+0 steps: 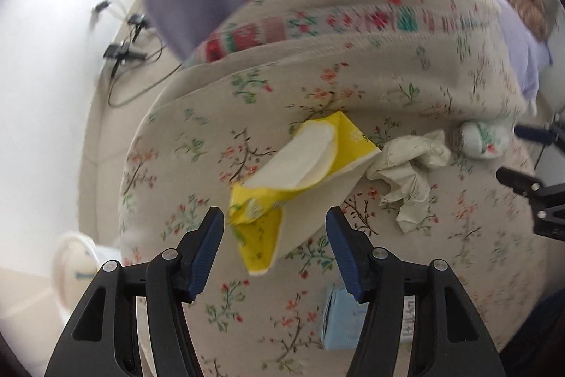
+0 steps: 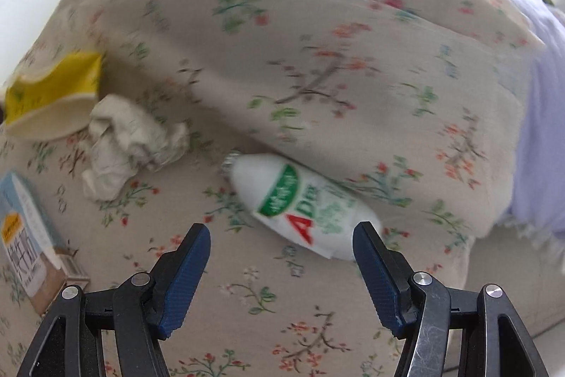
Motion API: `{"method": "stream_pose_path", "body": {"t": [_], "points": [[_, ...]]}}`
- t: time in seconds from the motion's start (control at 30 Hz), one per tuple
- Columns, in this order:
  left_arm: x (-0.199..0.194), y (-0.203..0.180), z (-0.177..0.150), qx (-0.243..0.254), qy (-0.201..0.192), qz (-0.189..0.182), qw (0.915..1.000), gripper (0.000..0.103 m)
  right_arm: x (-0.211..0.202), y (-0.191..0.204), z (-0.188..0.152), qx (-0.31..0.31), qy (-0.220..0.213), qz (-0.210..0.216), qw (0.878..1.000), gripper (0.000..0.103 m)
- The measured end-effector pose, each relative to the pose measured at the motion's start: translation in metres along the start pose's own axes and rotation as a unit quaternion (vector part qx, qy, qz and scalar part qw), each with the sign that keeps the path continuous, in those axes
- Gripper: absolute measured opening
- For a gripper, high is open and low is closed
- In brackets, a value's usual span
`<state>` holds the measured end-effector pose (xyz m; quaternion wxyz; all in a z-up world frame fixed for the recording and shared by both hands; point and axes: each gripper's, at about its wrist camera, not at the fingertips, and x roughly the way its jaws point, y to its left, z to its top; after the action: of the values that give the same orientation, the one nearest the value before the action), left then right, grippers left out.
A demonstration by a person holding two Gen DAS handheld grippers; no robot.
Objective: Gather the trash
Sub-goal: 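Grasp the yellow tissue pack with the left tool while the right tool reaches the crumpled paper, then close the right tool on the crumpled white paper and lift it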
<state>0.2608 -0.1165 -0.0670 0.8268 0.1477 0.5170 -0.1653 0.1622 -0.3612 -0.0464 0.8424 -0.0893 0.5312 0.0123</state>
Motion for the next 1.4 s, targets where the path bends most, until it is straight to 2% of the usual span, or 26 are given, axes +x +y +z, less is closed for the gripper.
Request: {"method": "stream_pose_path", "body": {"t": [0.17, 0.23, 0.27, 0.3, 0.33, 0.37, 0.57, 0.67, 0.77, 0.9, 0.97, 1.03, 1.1, 1.3, 1.33, 1.37, 1.4], "points": [[0.014, -0.015, 0.003, 0.048, 0.000, 0.034, 0.9982, 0.062, 0.001, 0.023, 0.012, -0.033, -0.014, 0.025, 0.999, 0.071], [0.017, -0.013, 0.006, 0.050, -0.004, 0.031, 0.9983, 0.049, 0.002, 0.031, 0.016, -0.042, -0.017, 0.037, 0.998, 0.071], [0.018, -0.011, 0.007, 0.045, 0.000, 0.025, 0.9987, 0.033, 0.004, 0.035, 0.018, -0.047, -0.018, 0.040, 0.998, 0.071], [0.020, -0.007, 0.009, 0.038, 0.005, 0.019, 0.9991, 0.022, 0.005, 0.039, 0.020, -0.051, -0.018, 0.043, 0.998, 0.071], [0.021, -0.003, 0.010, 0.029, 0.012, 0.008, 0.9995, 0.021, 0.007, 0.043, 0.023, -0.055, -0.019, 0.049, 0.997, 0.071], [0.022, 0.000, 0.011, 0.022, 0.018, -0.005, 0.9996, 0.019, 0.009, 0.046, 0.025, -0.057, -0.019, 0.054, 0.997, 0.071], [0.017, 0.000, 0.009, 0.033, 0.012, -0.025, 0.9991, 0.016, 0.031, 0.056, 0.041, -0.060, -0.015, 0.081, 0.995, 0.070], [0.010, 0.003, 0.010, 0.030, 0.007, -0.034, 0.9989, 0.016, 0.041, 0.061, 0.045, -0.065, -0.007, 0.085, 0.994, 0.064], [0.006, 0.005, 0.011, 0.023, 0.007, -0.037, 0.9990, 0.016, 0.045, 0.068, 0.046, -0.073, -0.005, 0.097, 0.993, 0.051], [-0.003, 0.014, 0.008, 0.005, 0.010, -0.039, 0.9992, 0.015, 0.047, 0.087, 0.043, -0.086, -0.002, 0.105, 0.991, 0.049], [-0.011, 0.020, 0.005, -0.010, 0.007, -0.044, 0.9990, 0.015, 0.046, 0.085, 0.045, -0.082, -0.006, 0.109, 0.991, 0.049], [-0.020, 0.030, 0.002, -0.026, 0.005, -0.043, 0.9987, 0.015, 0.042, 0.082, 0.046, -0.072, -0.009, 0.115, 0.991, 0.055], [-0.027, 0.039, -0.003, -0.039, 0.004, -0.039, 0.9985, 0.015, 0.039, 0.080, 0.043, -0.071, -0.014, 0.112, 0.991, 0.071], [-0.028, 0.059, -0.016, -0.071, 0.011, -0.034, 0.9968, 0.015, 0.053, 0.105, 0.034, -0.092, 0.005, 0.107, 0.990, 0.073], [-0.030, 0.062, -0.020, -0.076, 0.011, -0.034, 0.9965, 0.015, 0.058, 0.113, 0.033, -0.105, 0.009, 0.098, 0.990, 0.070], [-0.033, 0.066, -0.023, -0.081, 0.010, -0.036, 0.9961, 0.015, 0.063, 0.120, 0.034, -0.113, 0.010, 0.092, 0.989, 0.047], [-0.036, 0.070, -0.025, -0.086, 0.009, -0.038, 0.9955, 0.015, 0.065, 0.124, 0.035, -0.118, 0.016, 0.091, 0.989, 0.015]]}}
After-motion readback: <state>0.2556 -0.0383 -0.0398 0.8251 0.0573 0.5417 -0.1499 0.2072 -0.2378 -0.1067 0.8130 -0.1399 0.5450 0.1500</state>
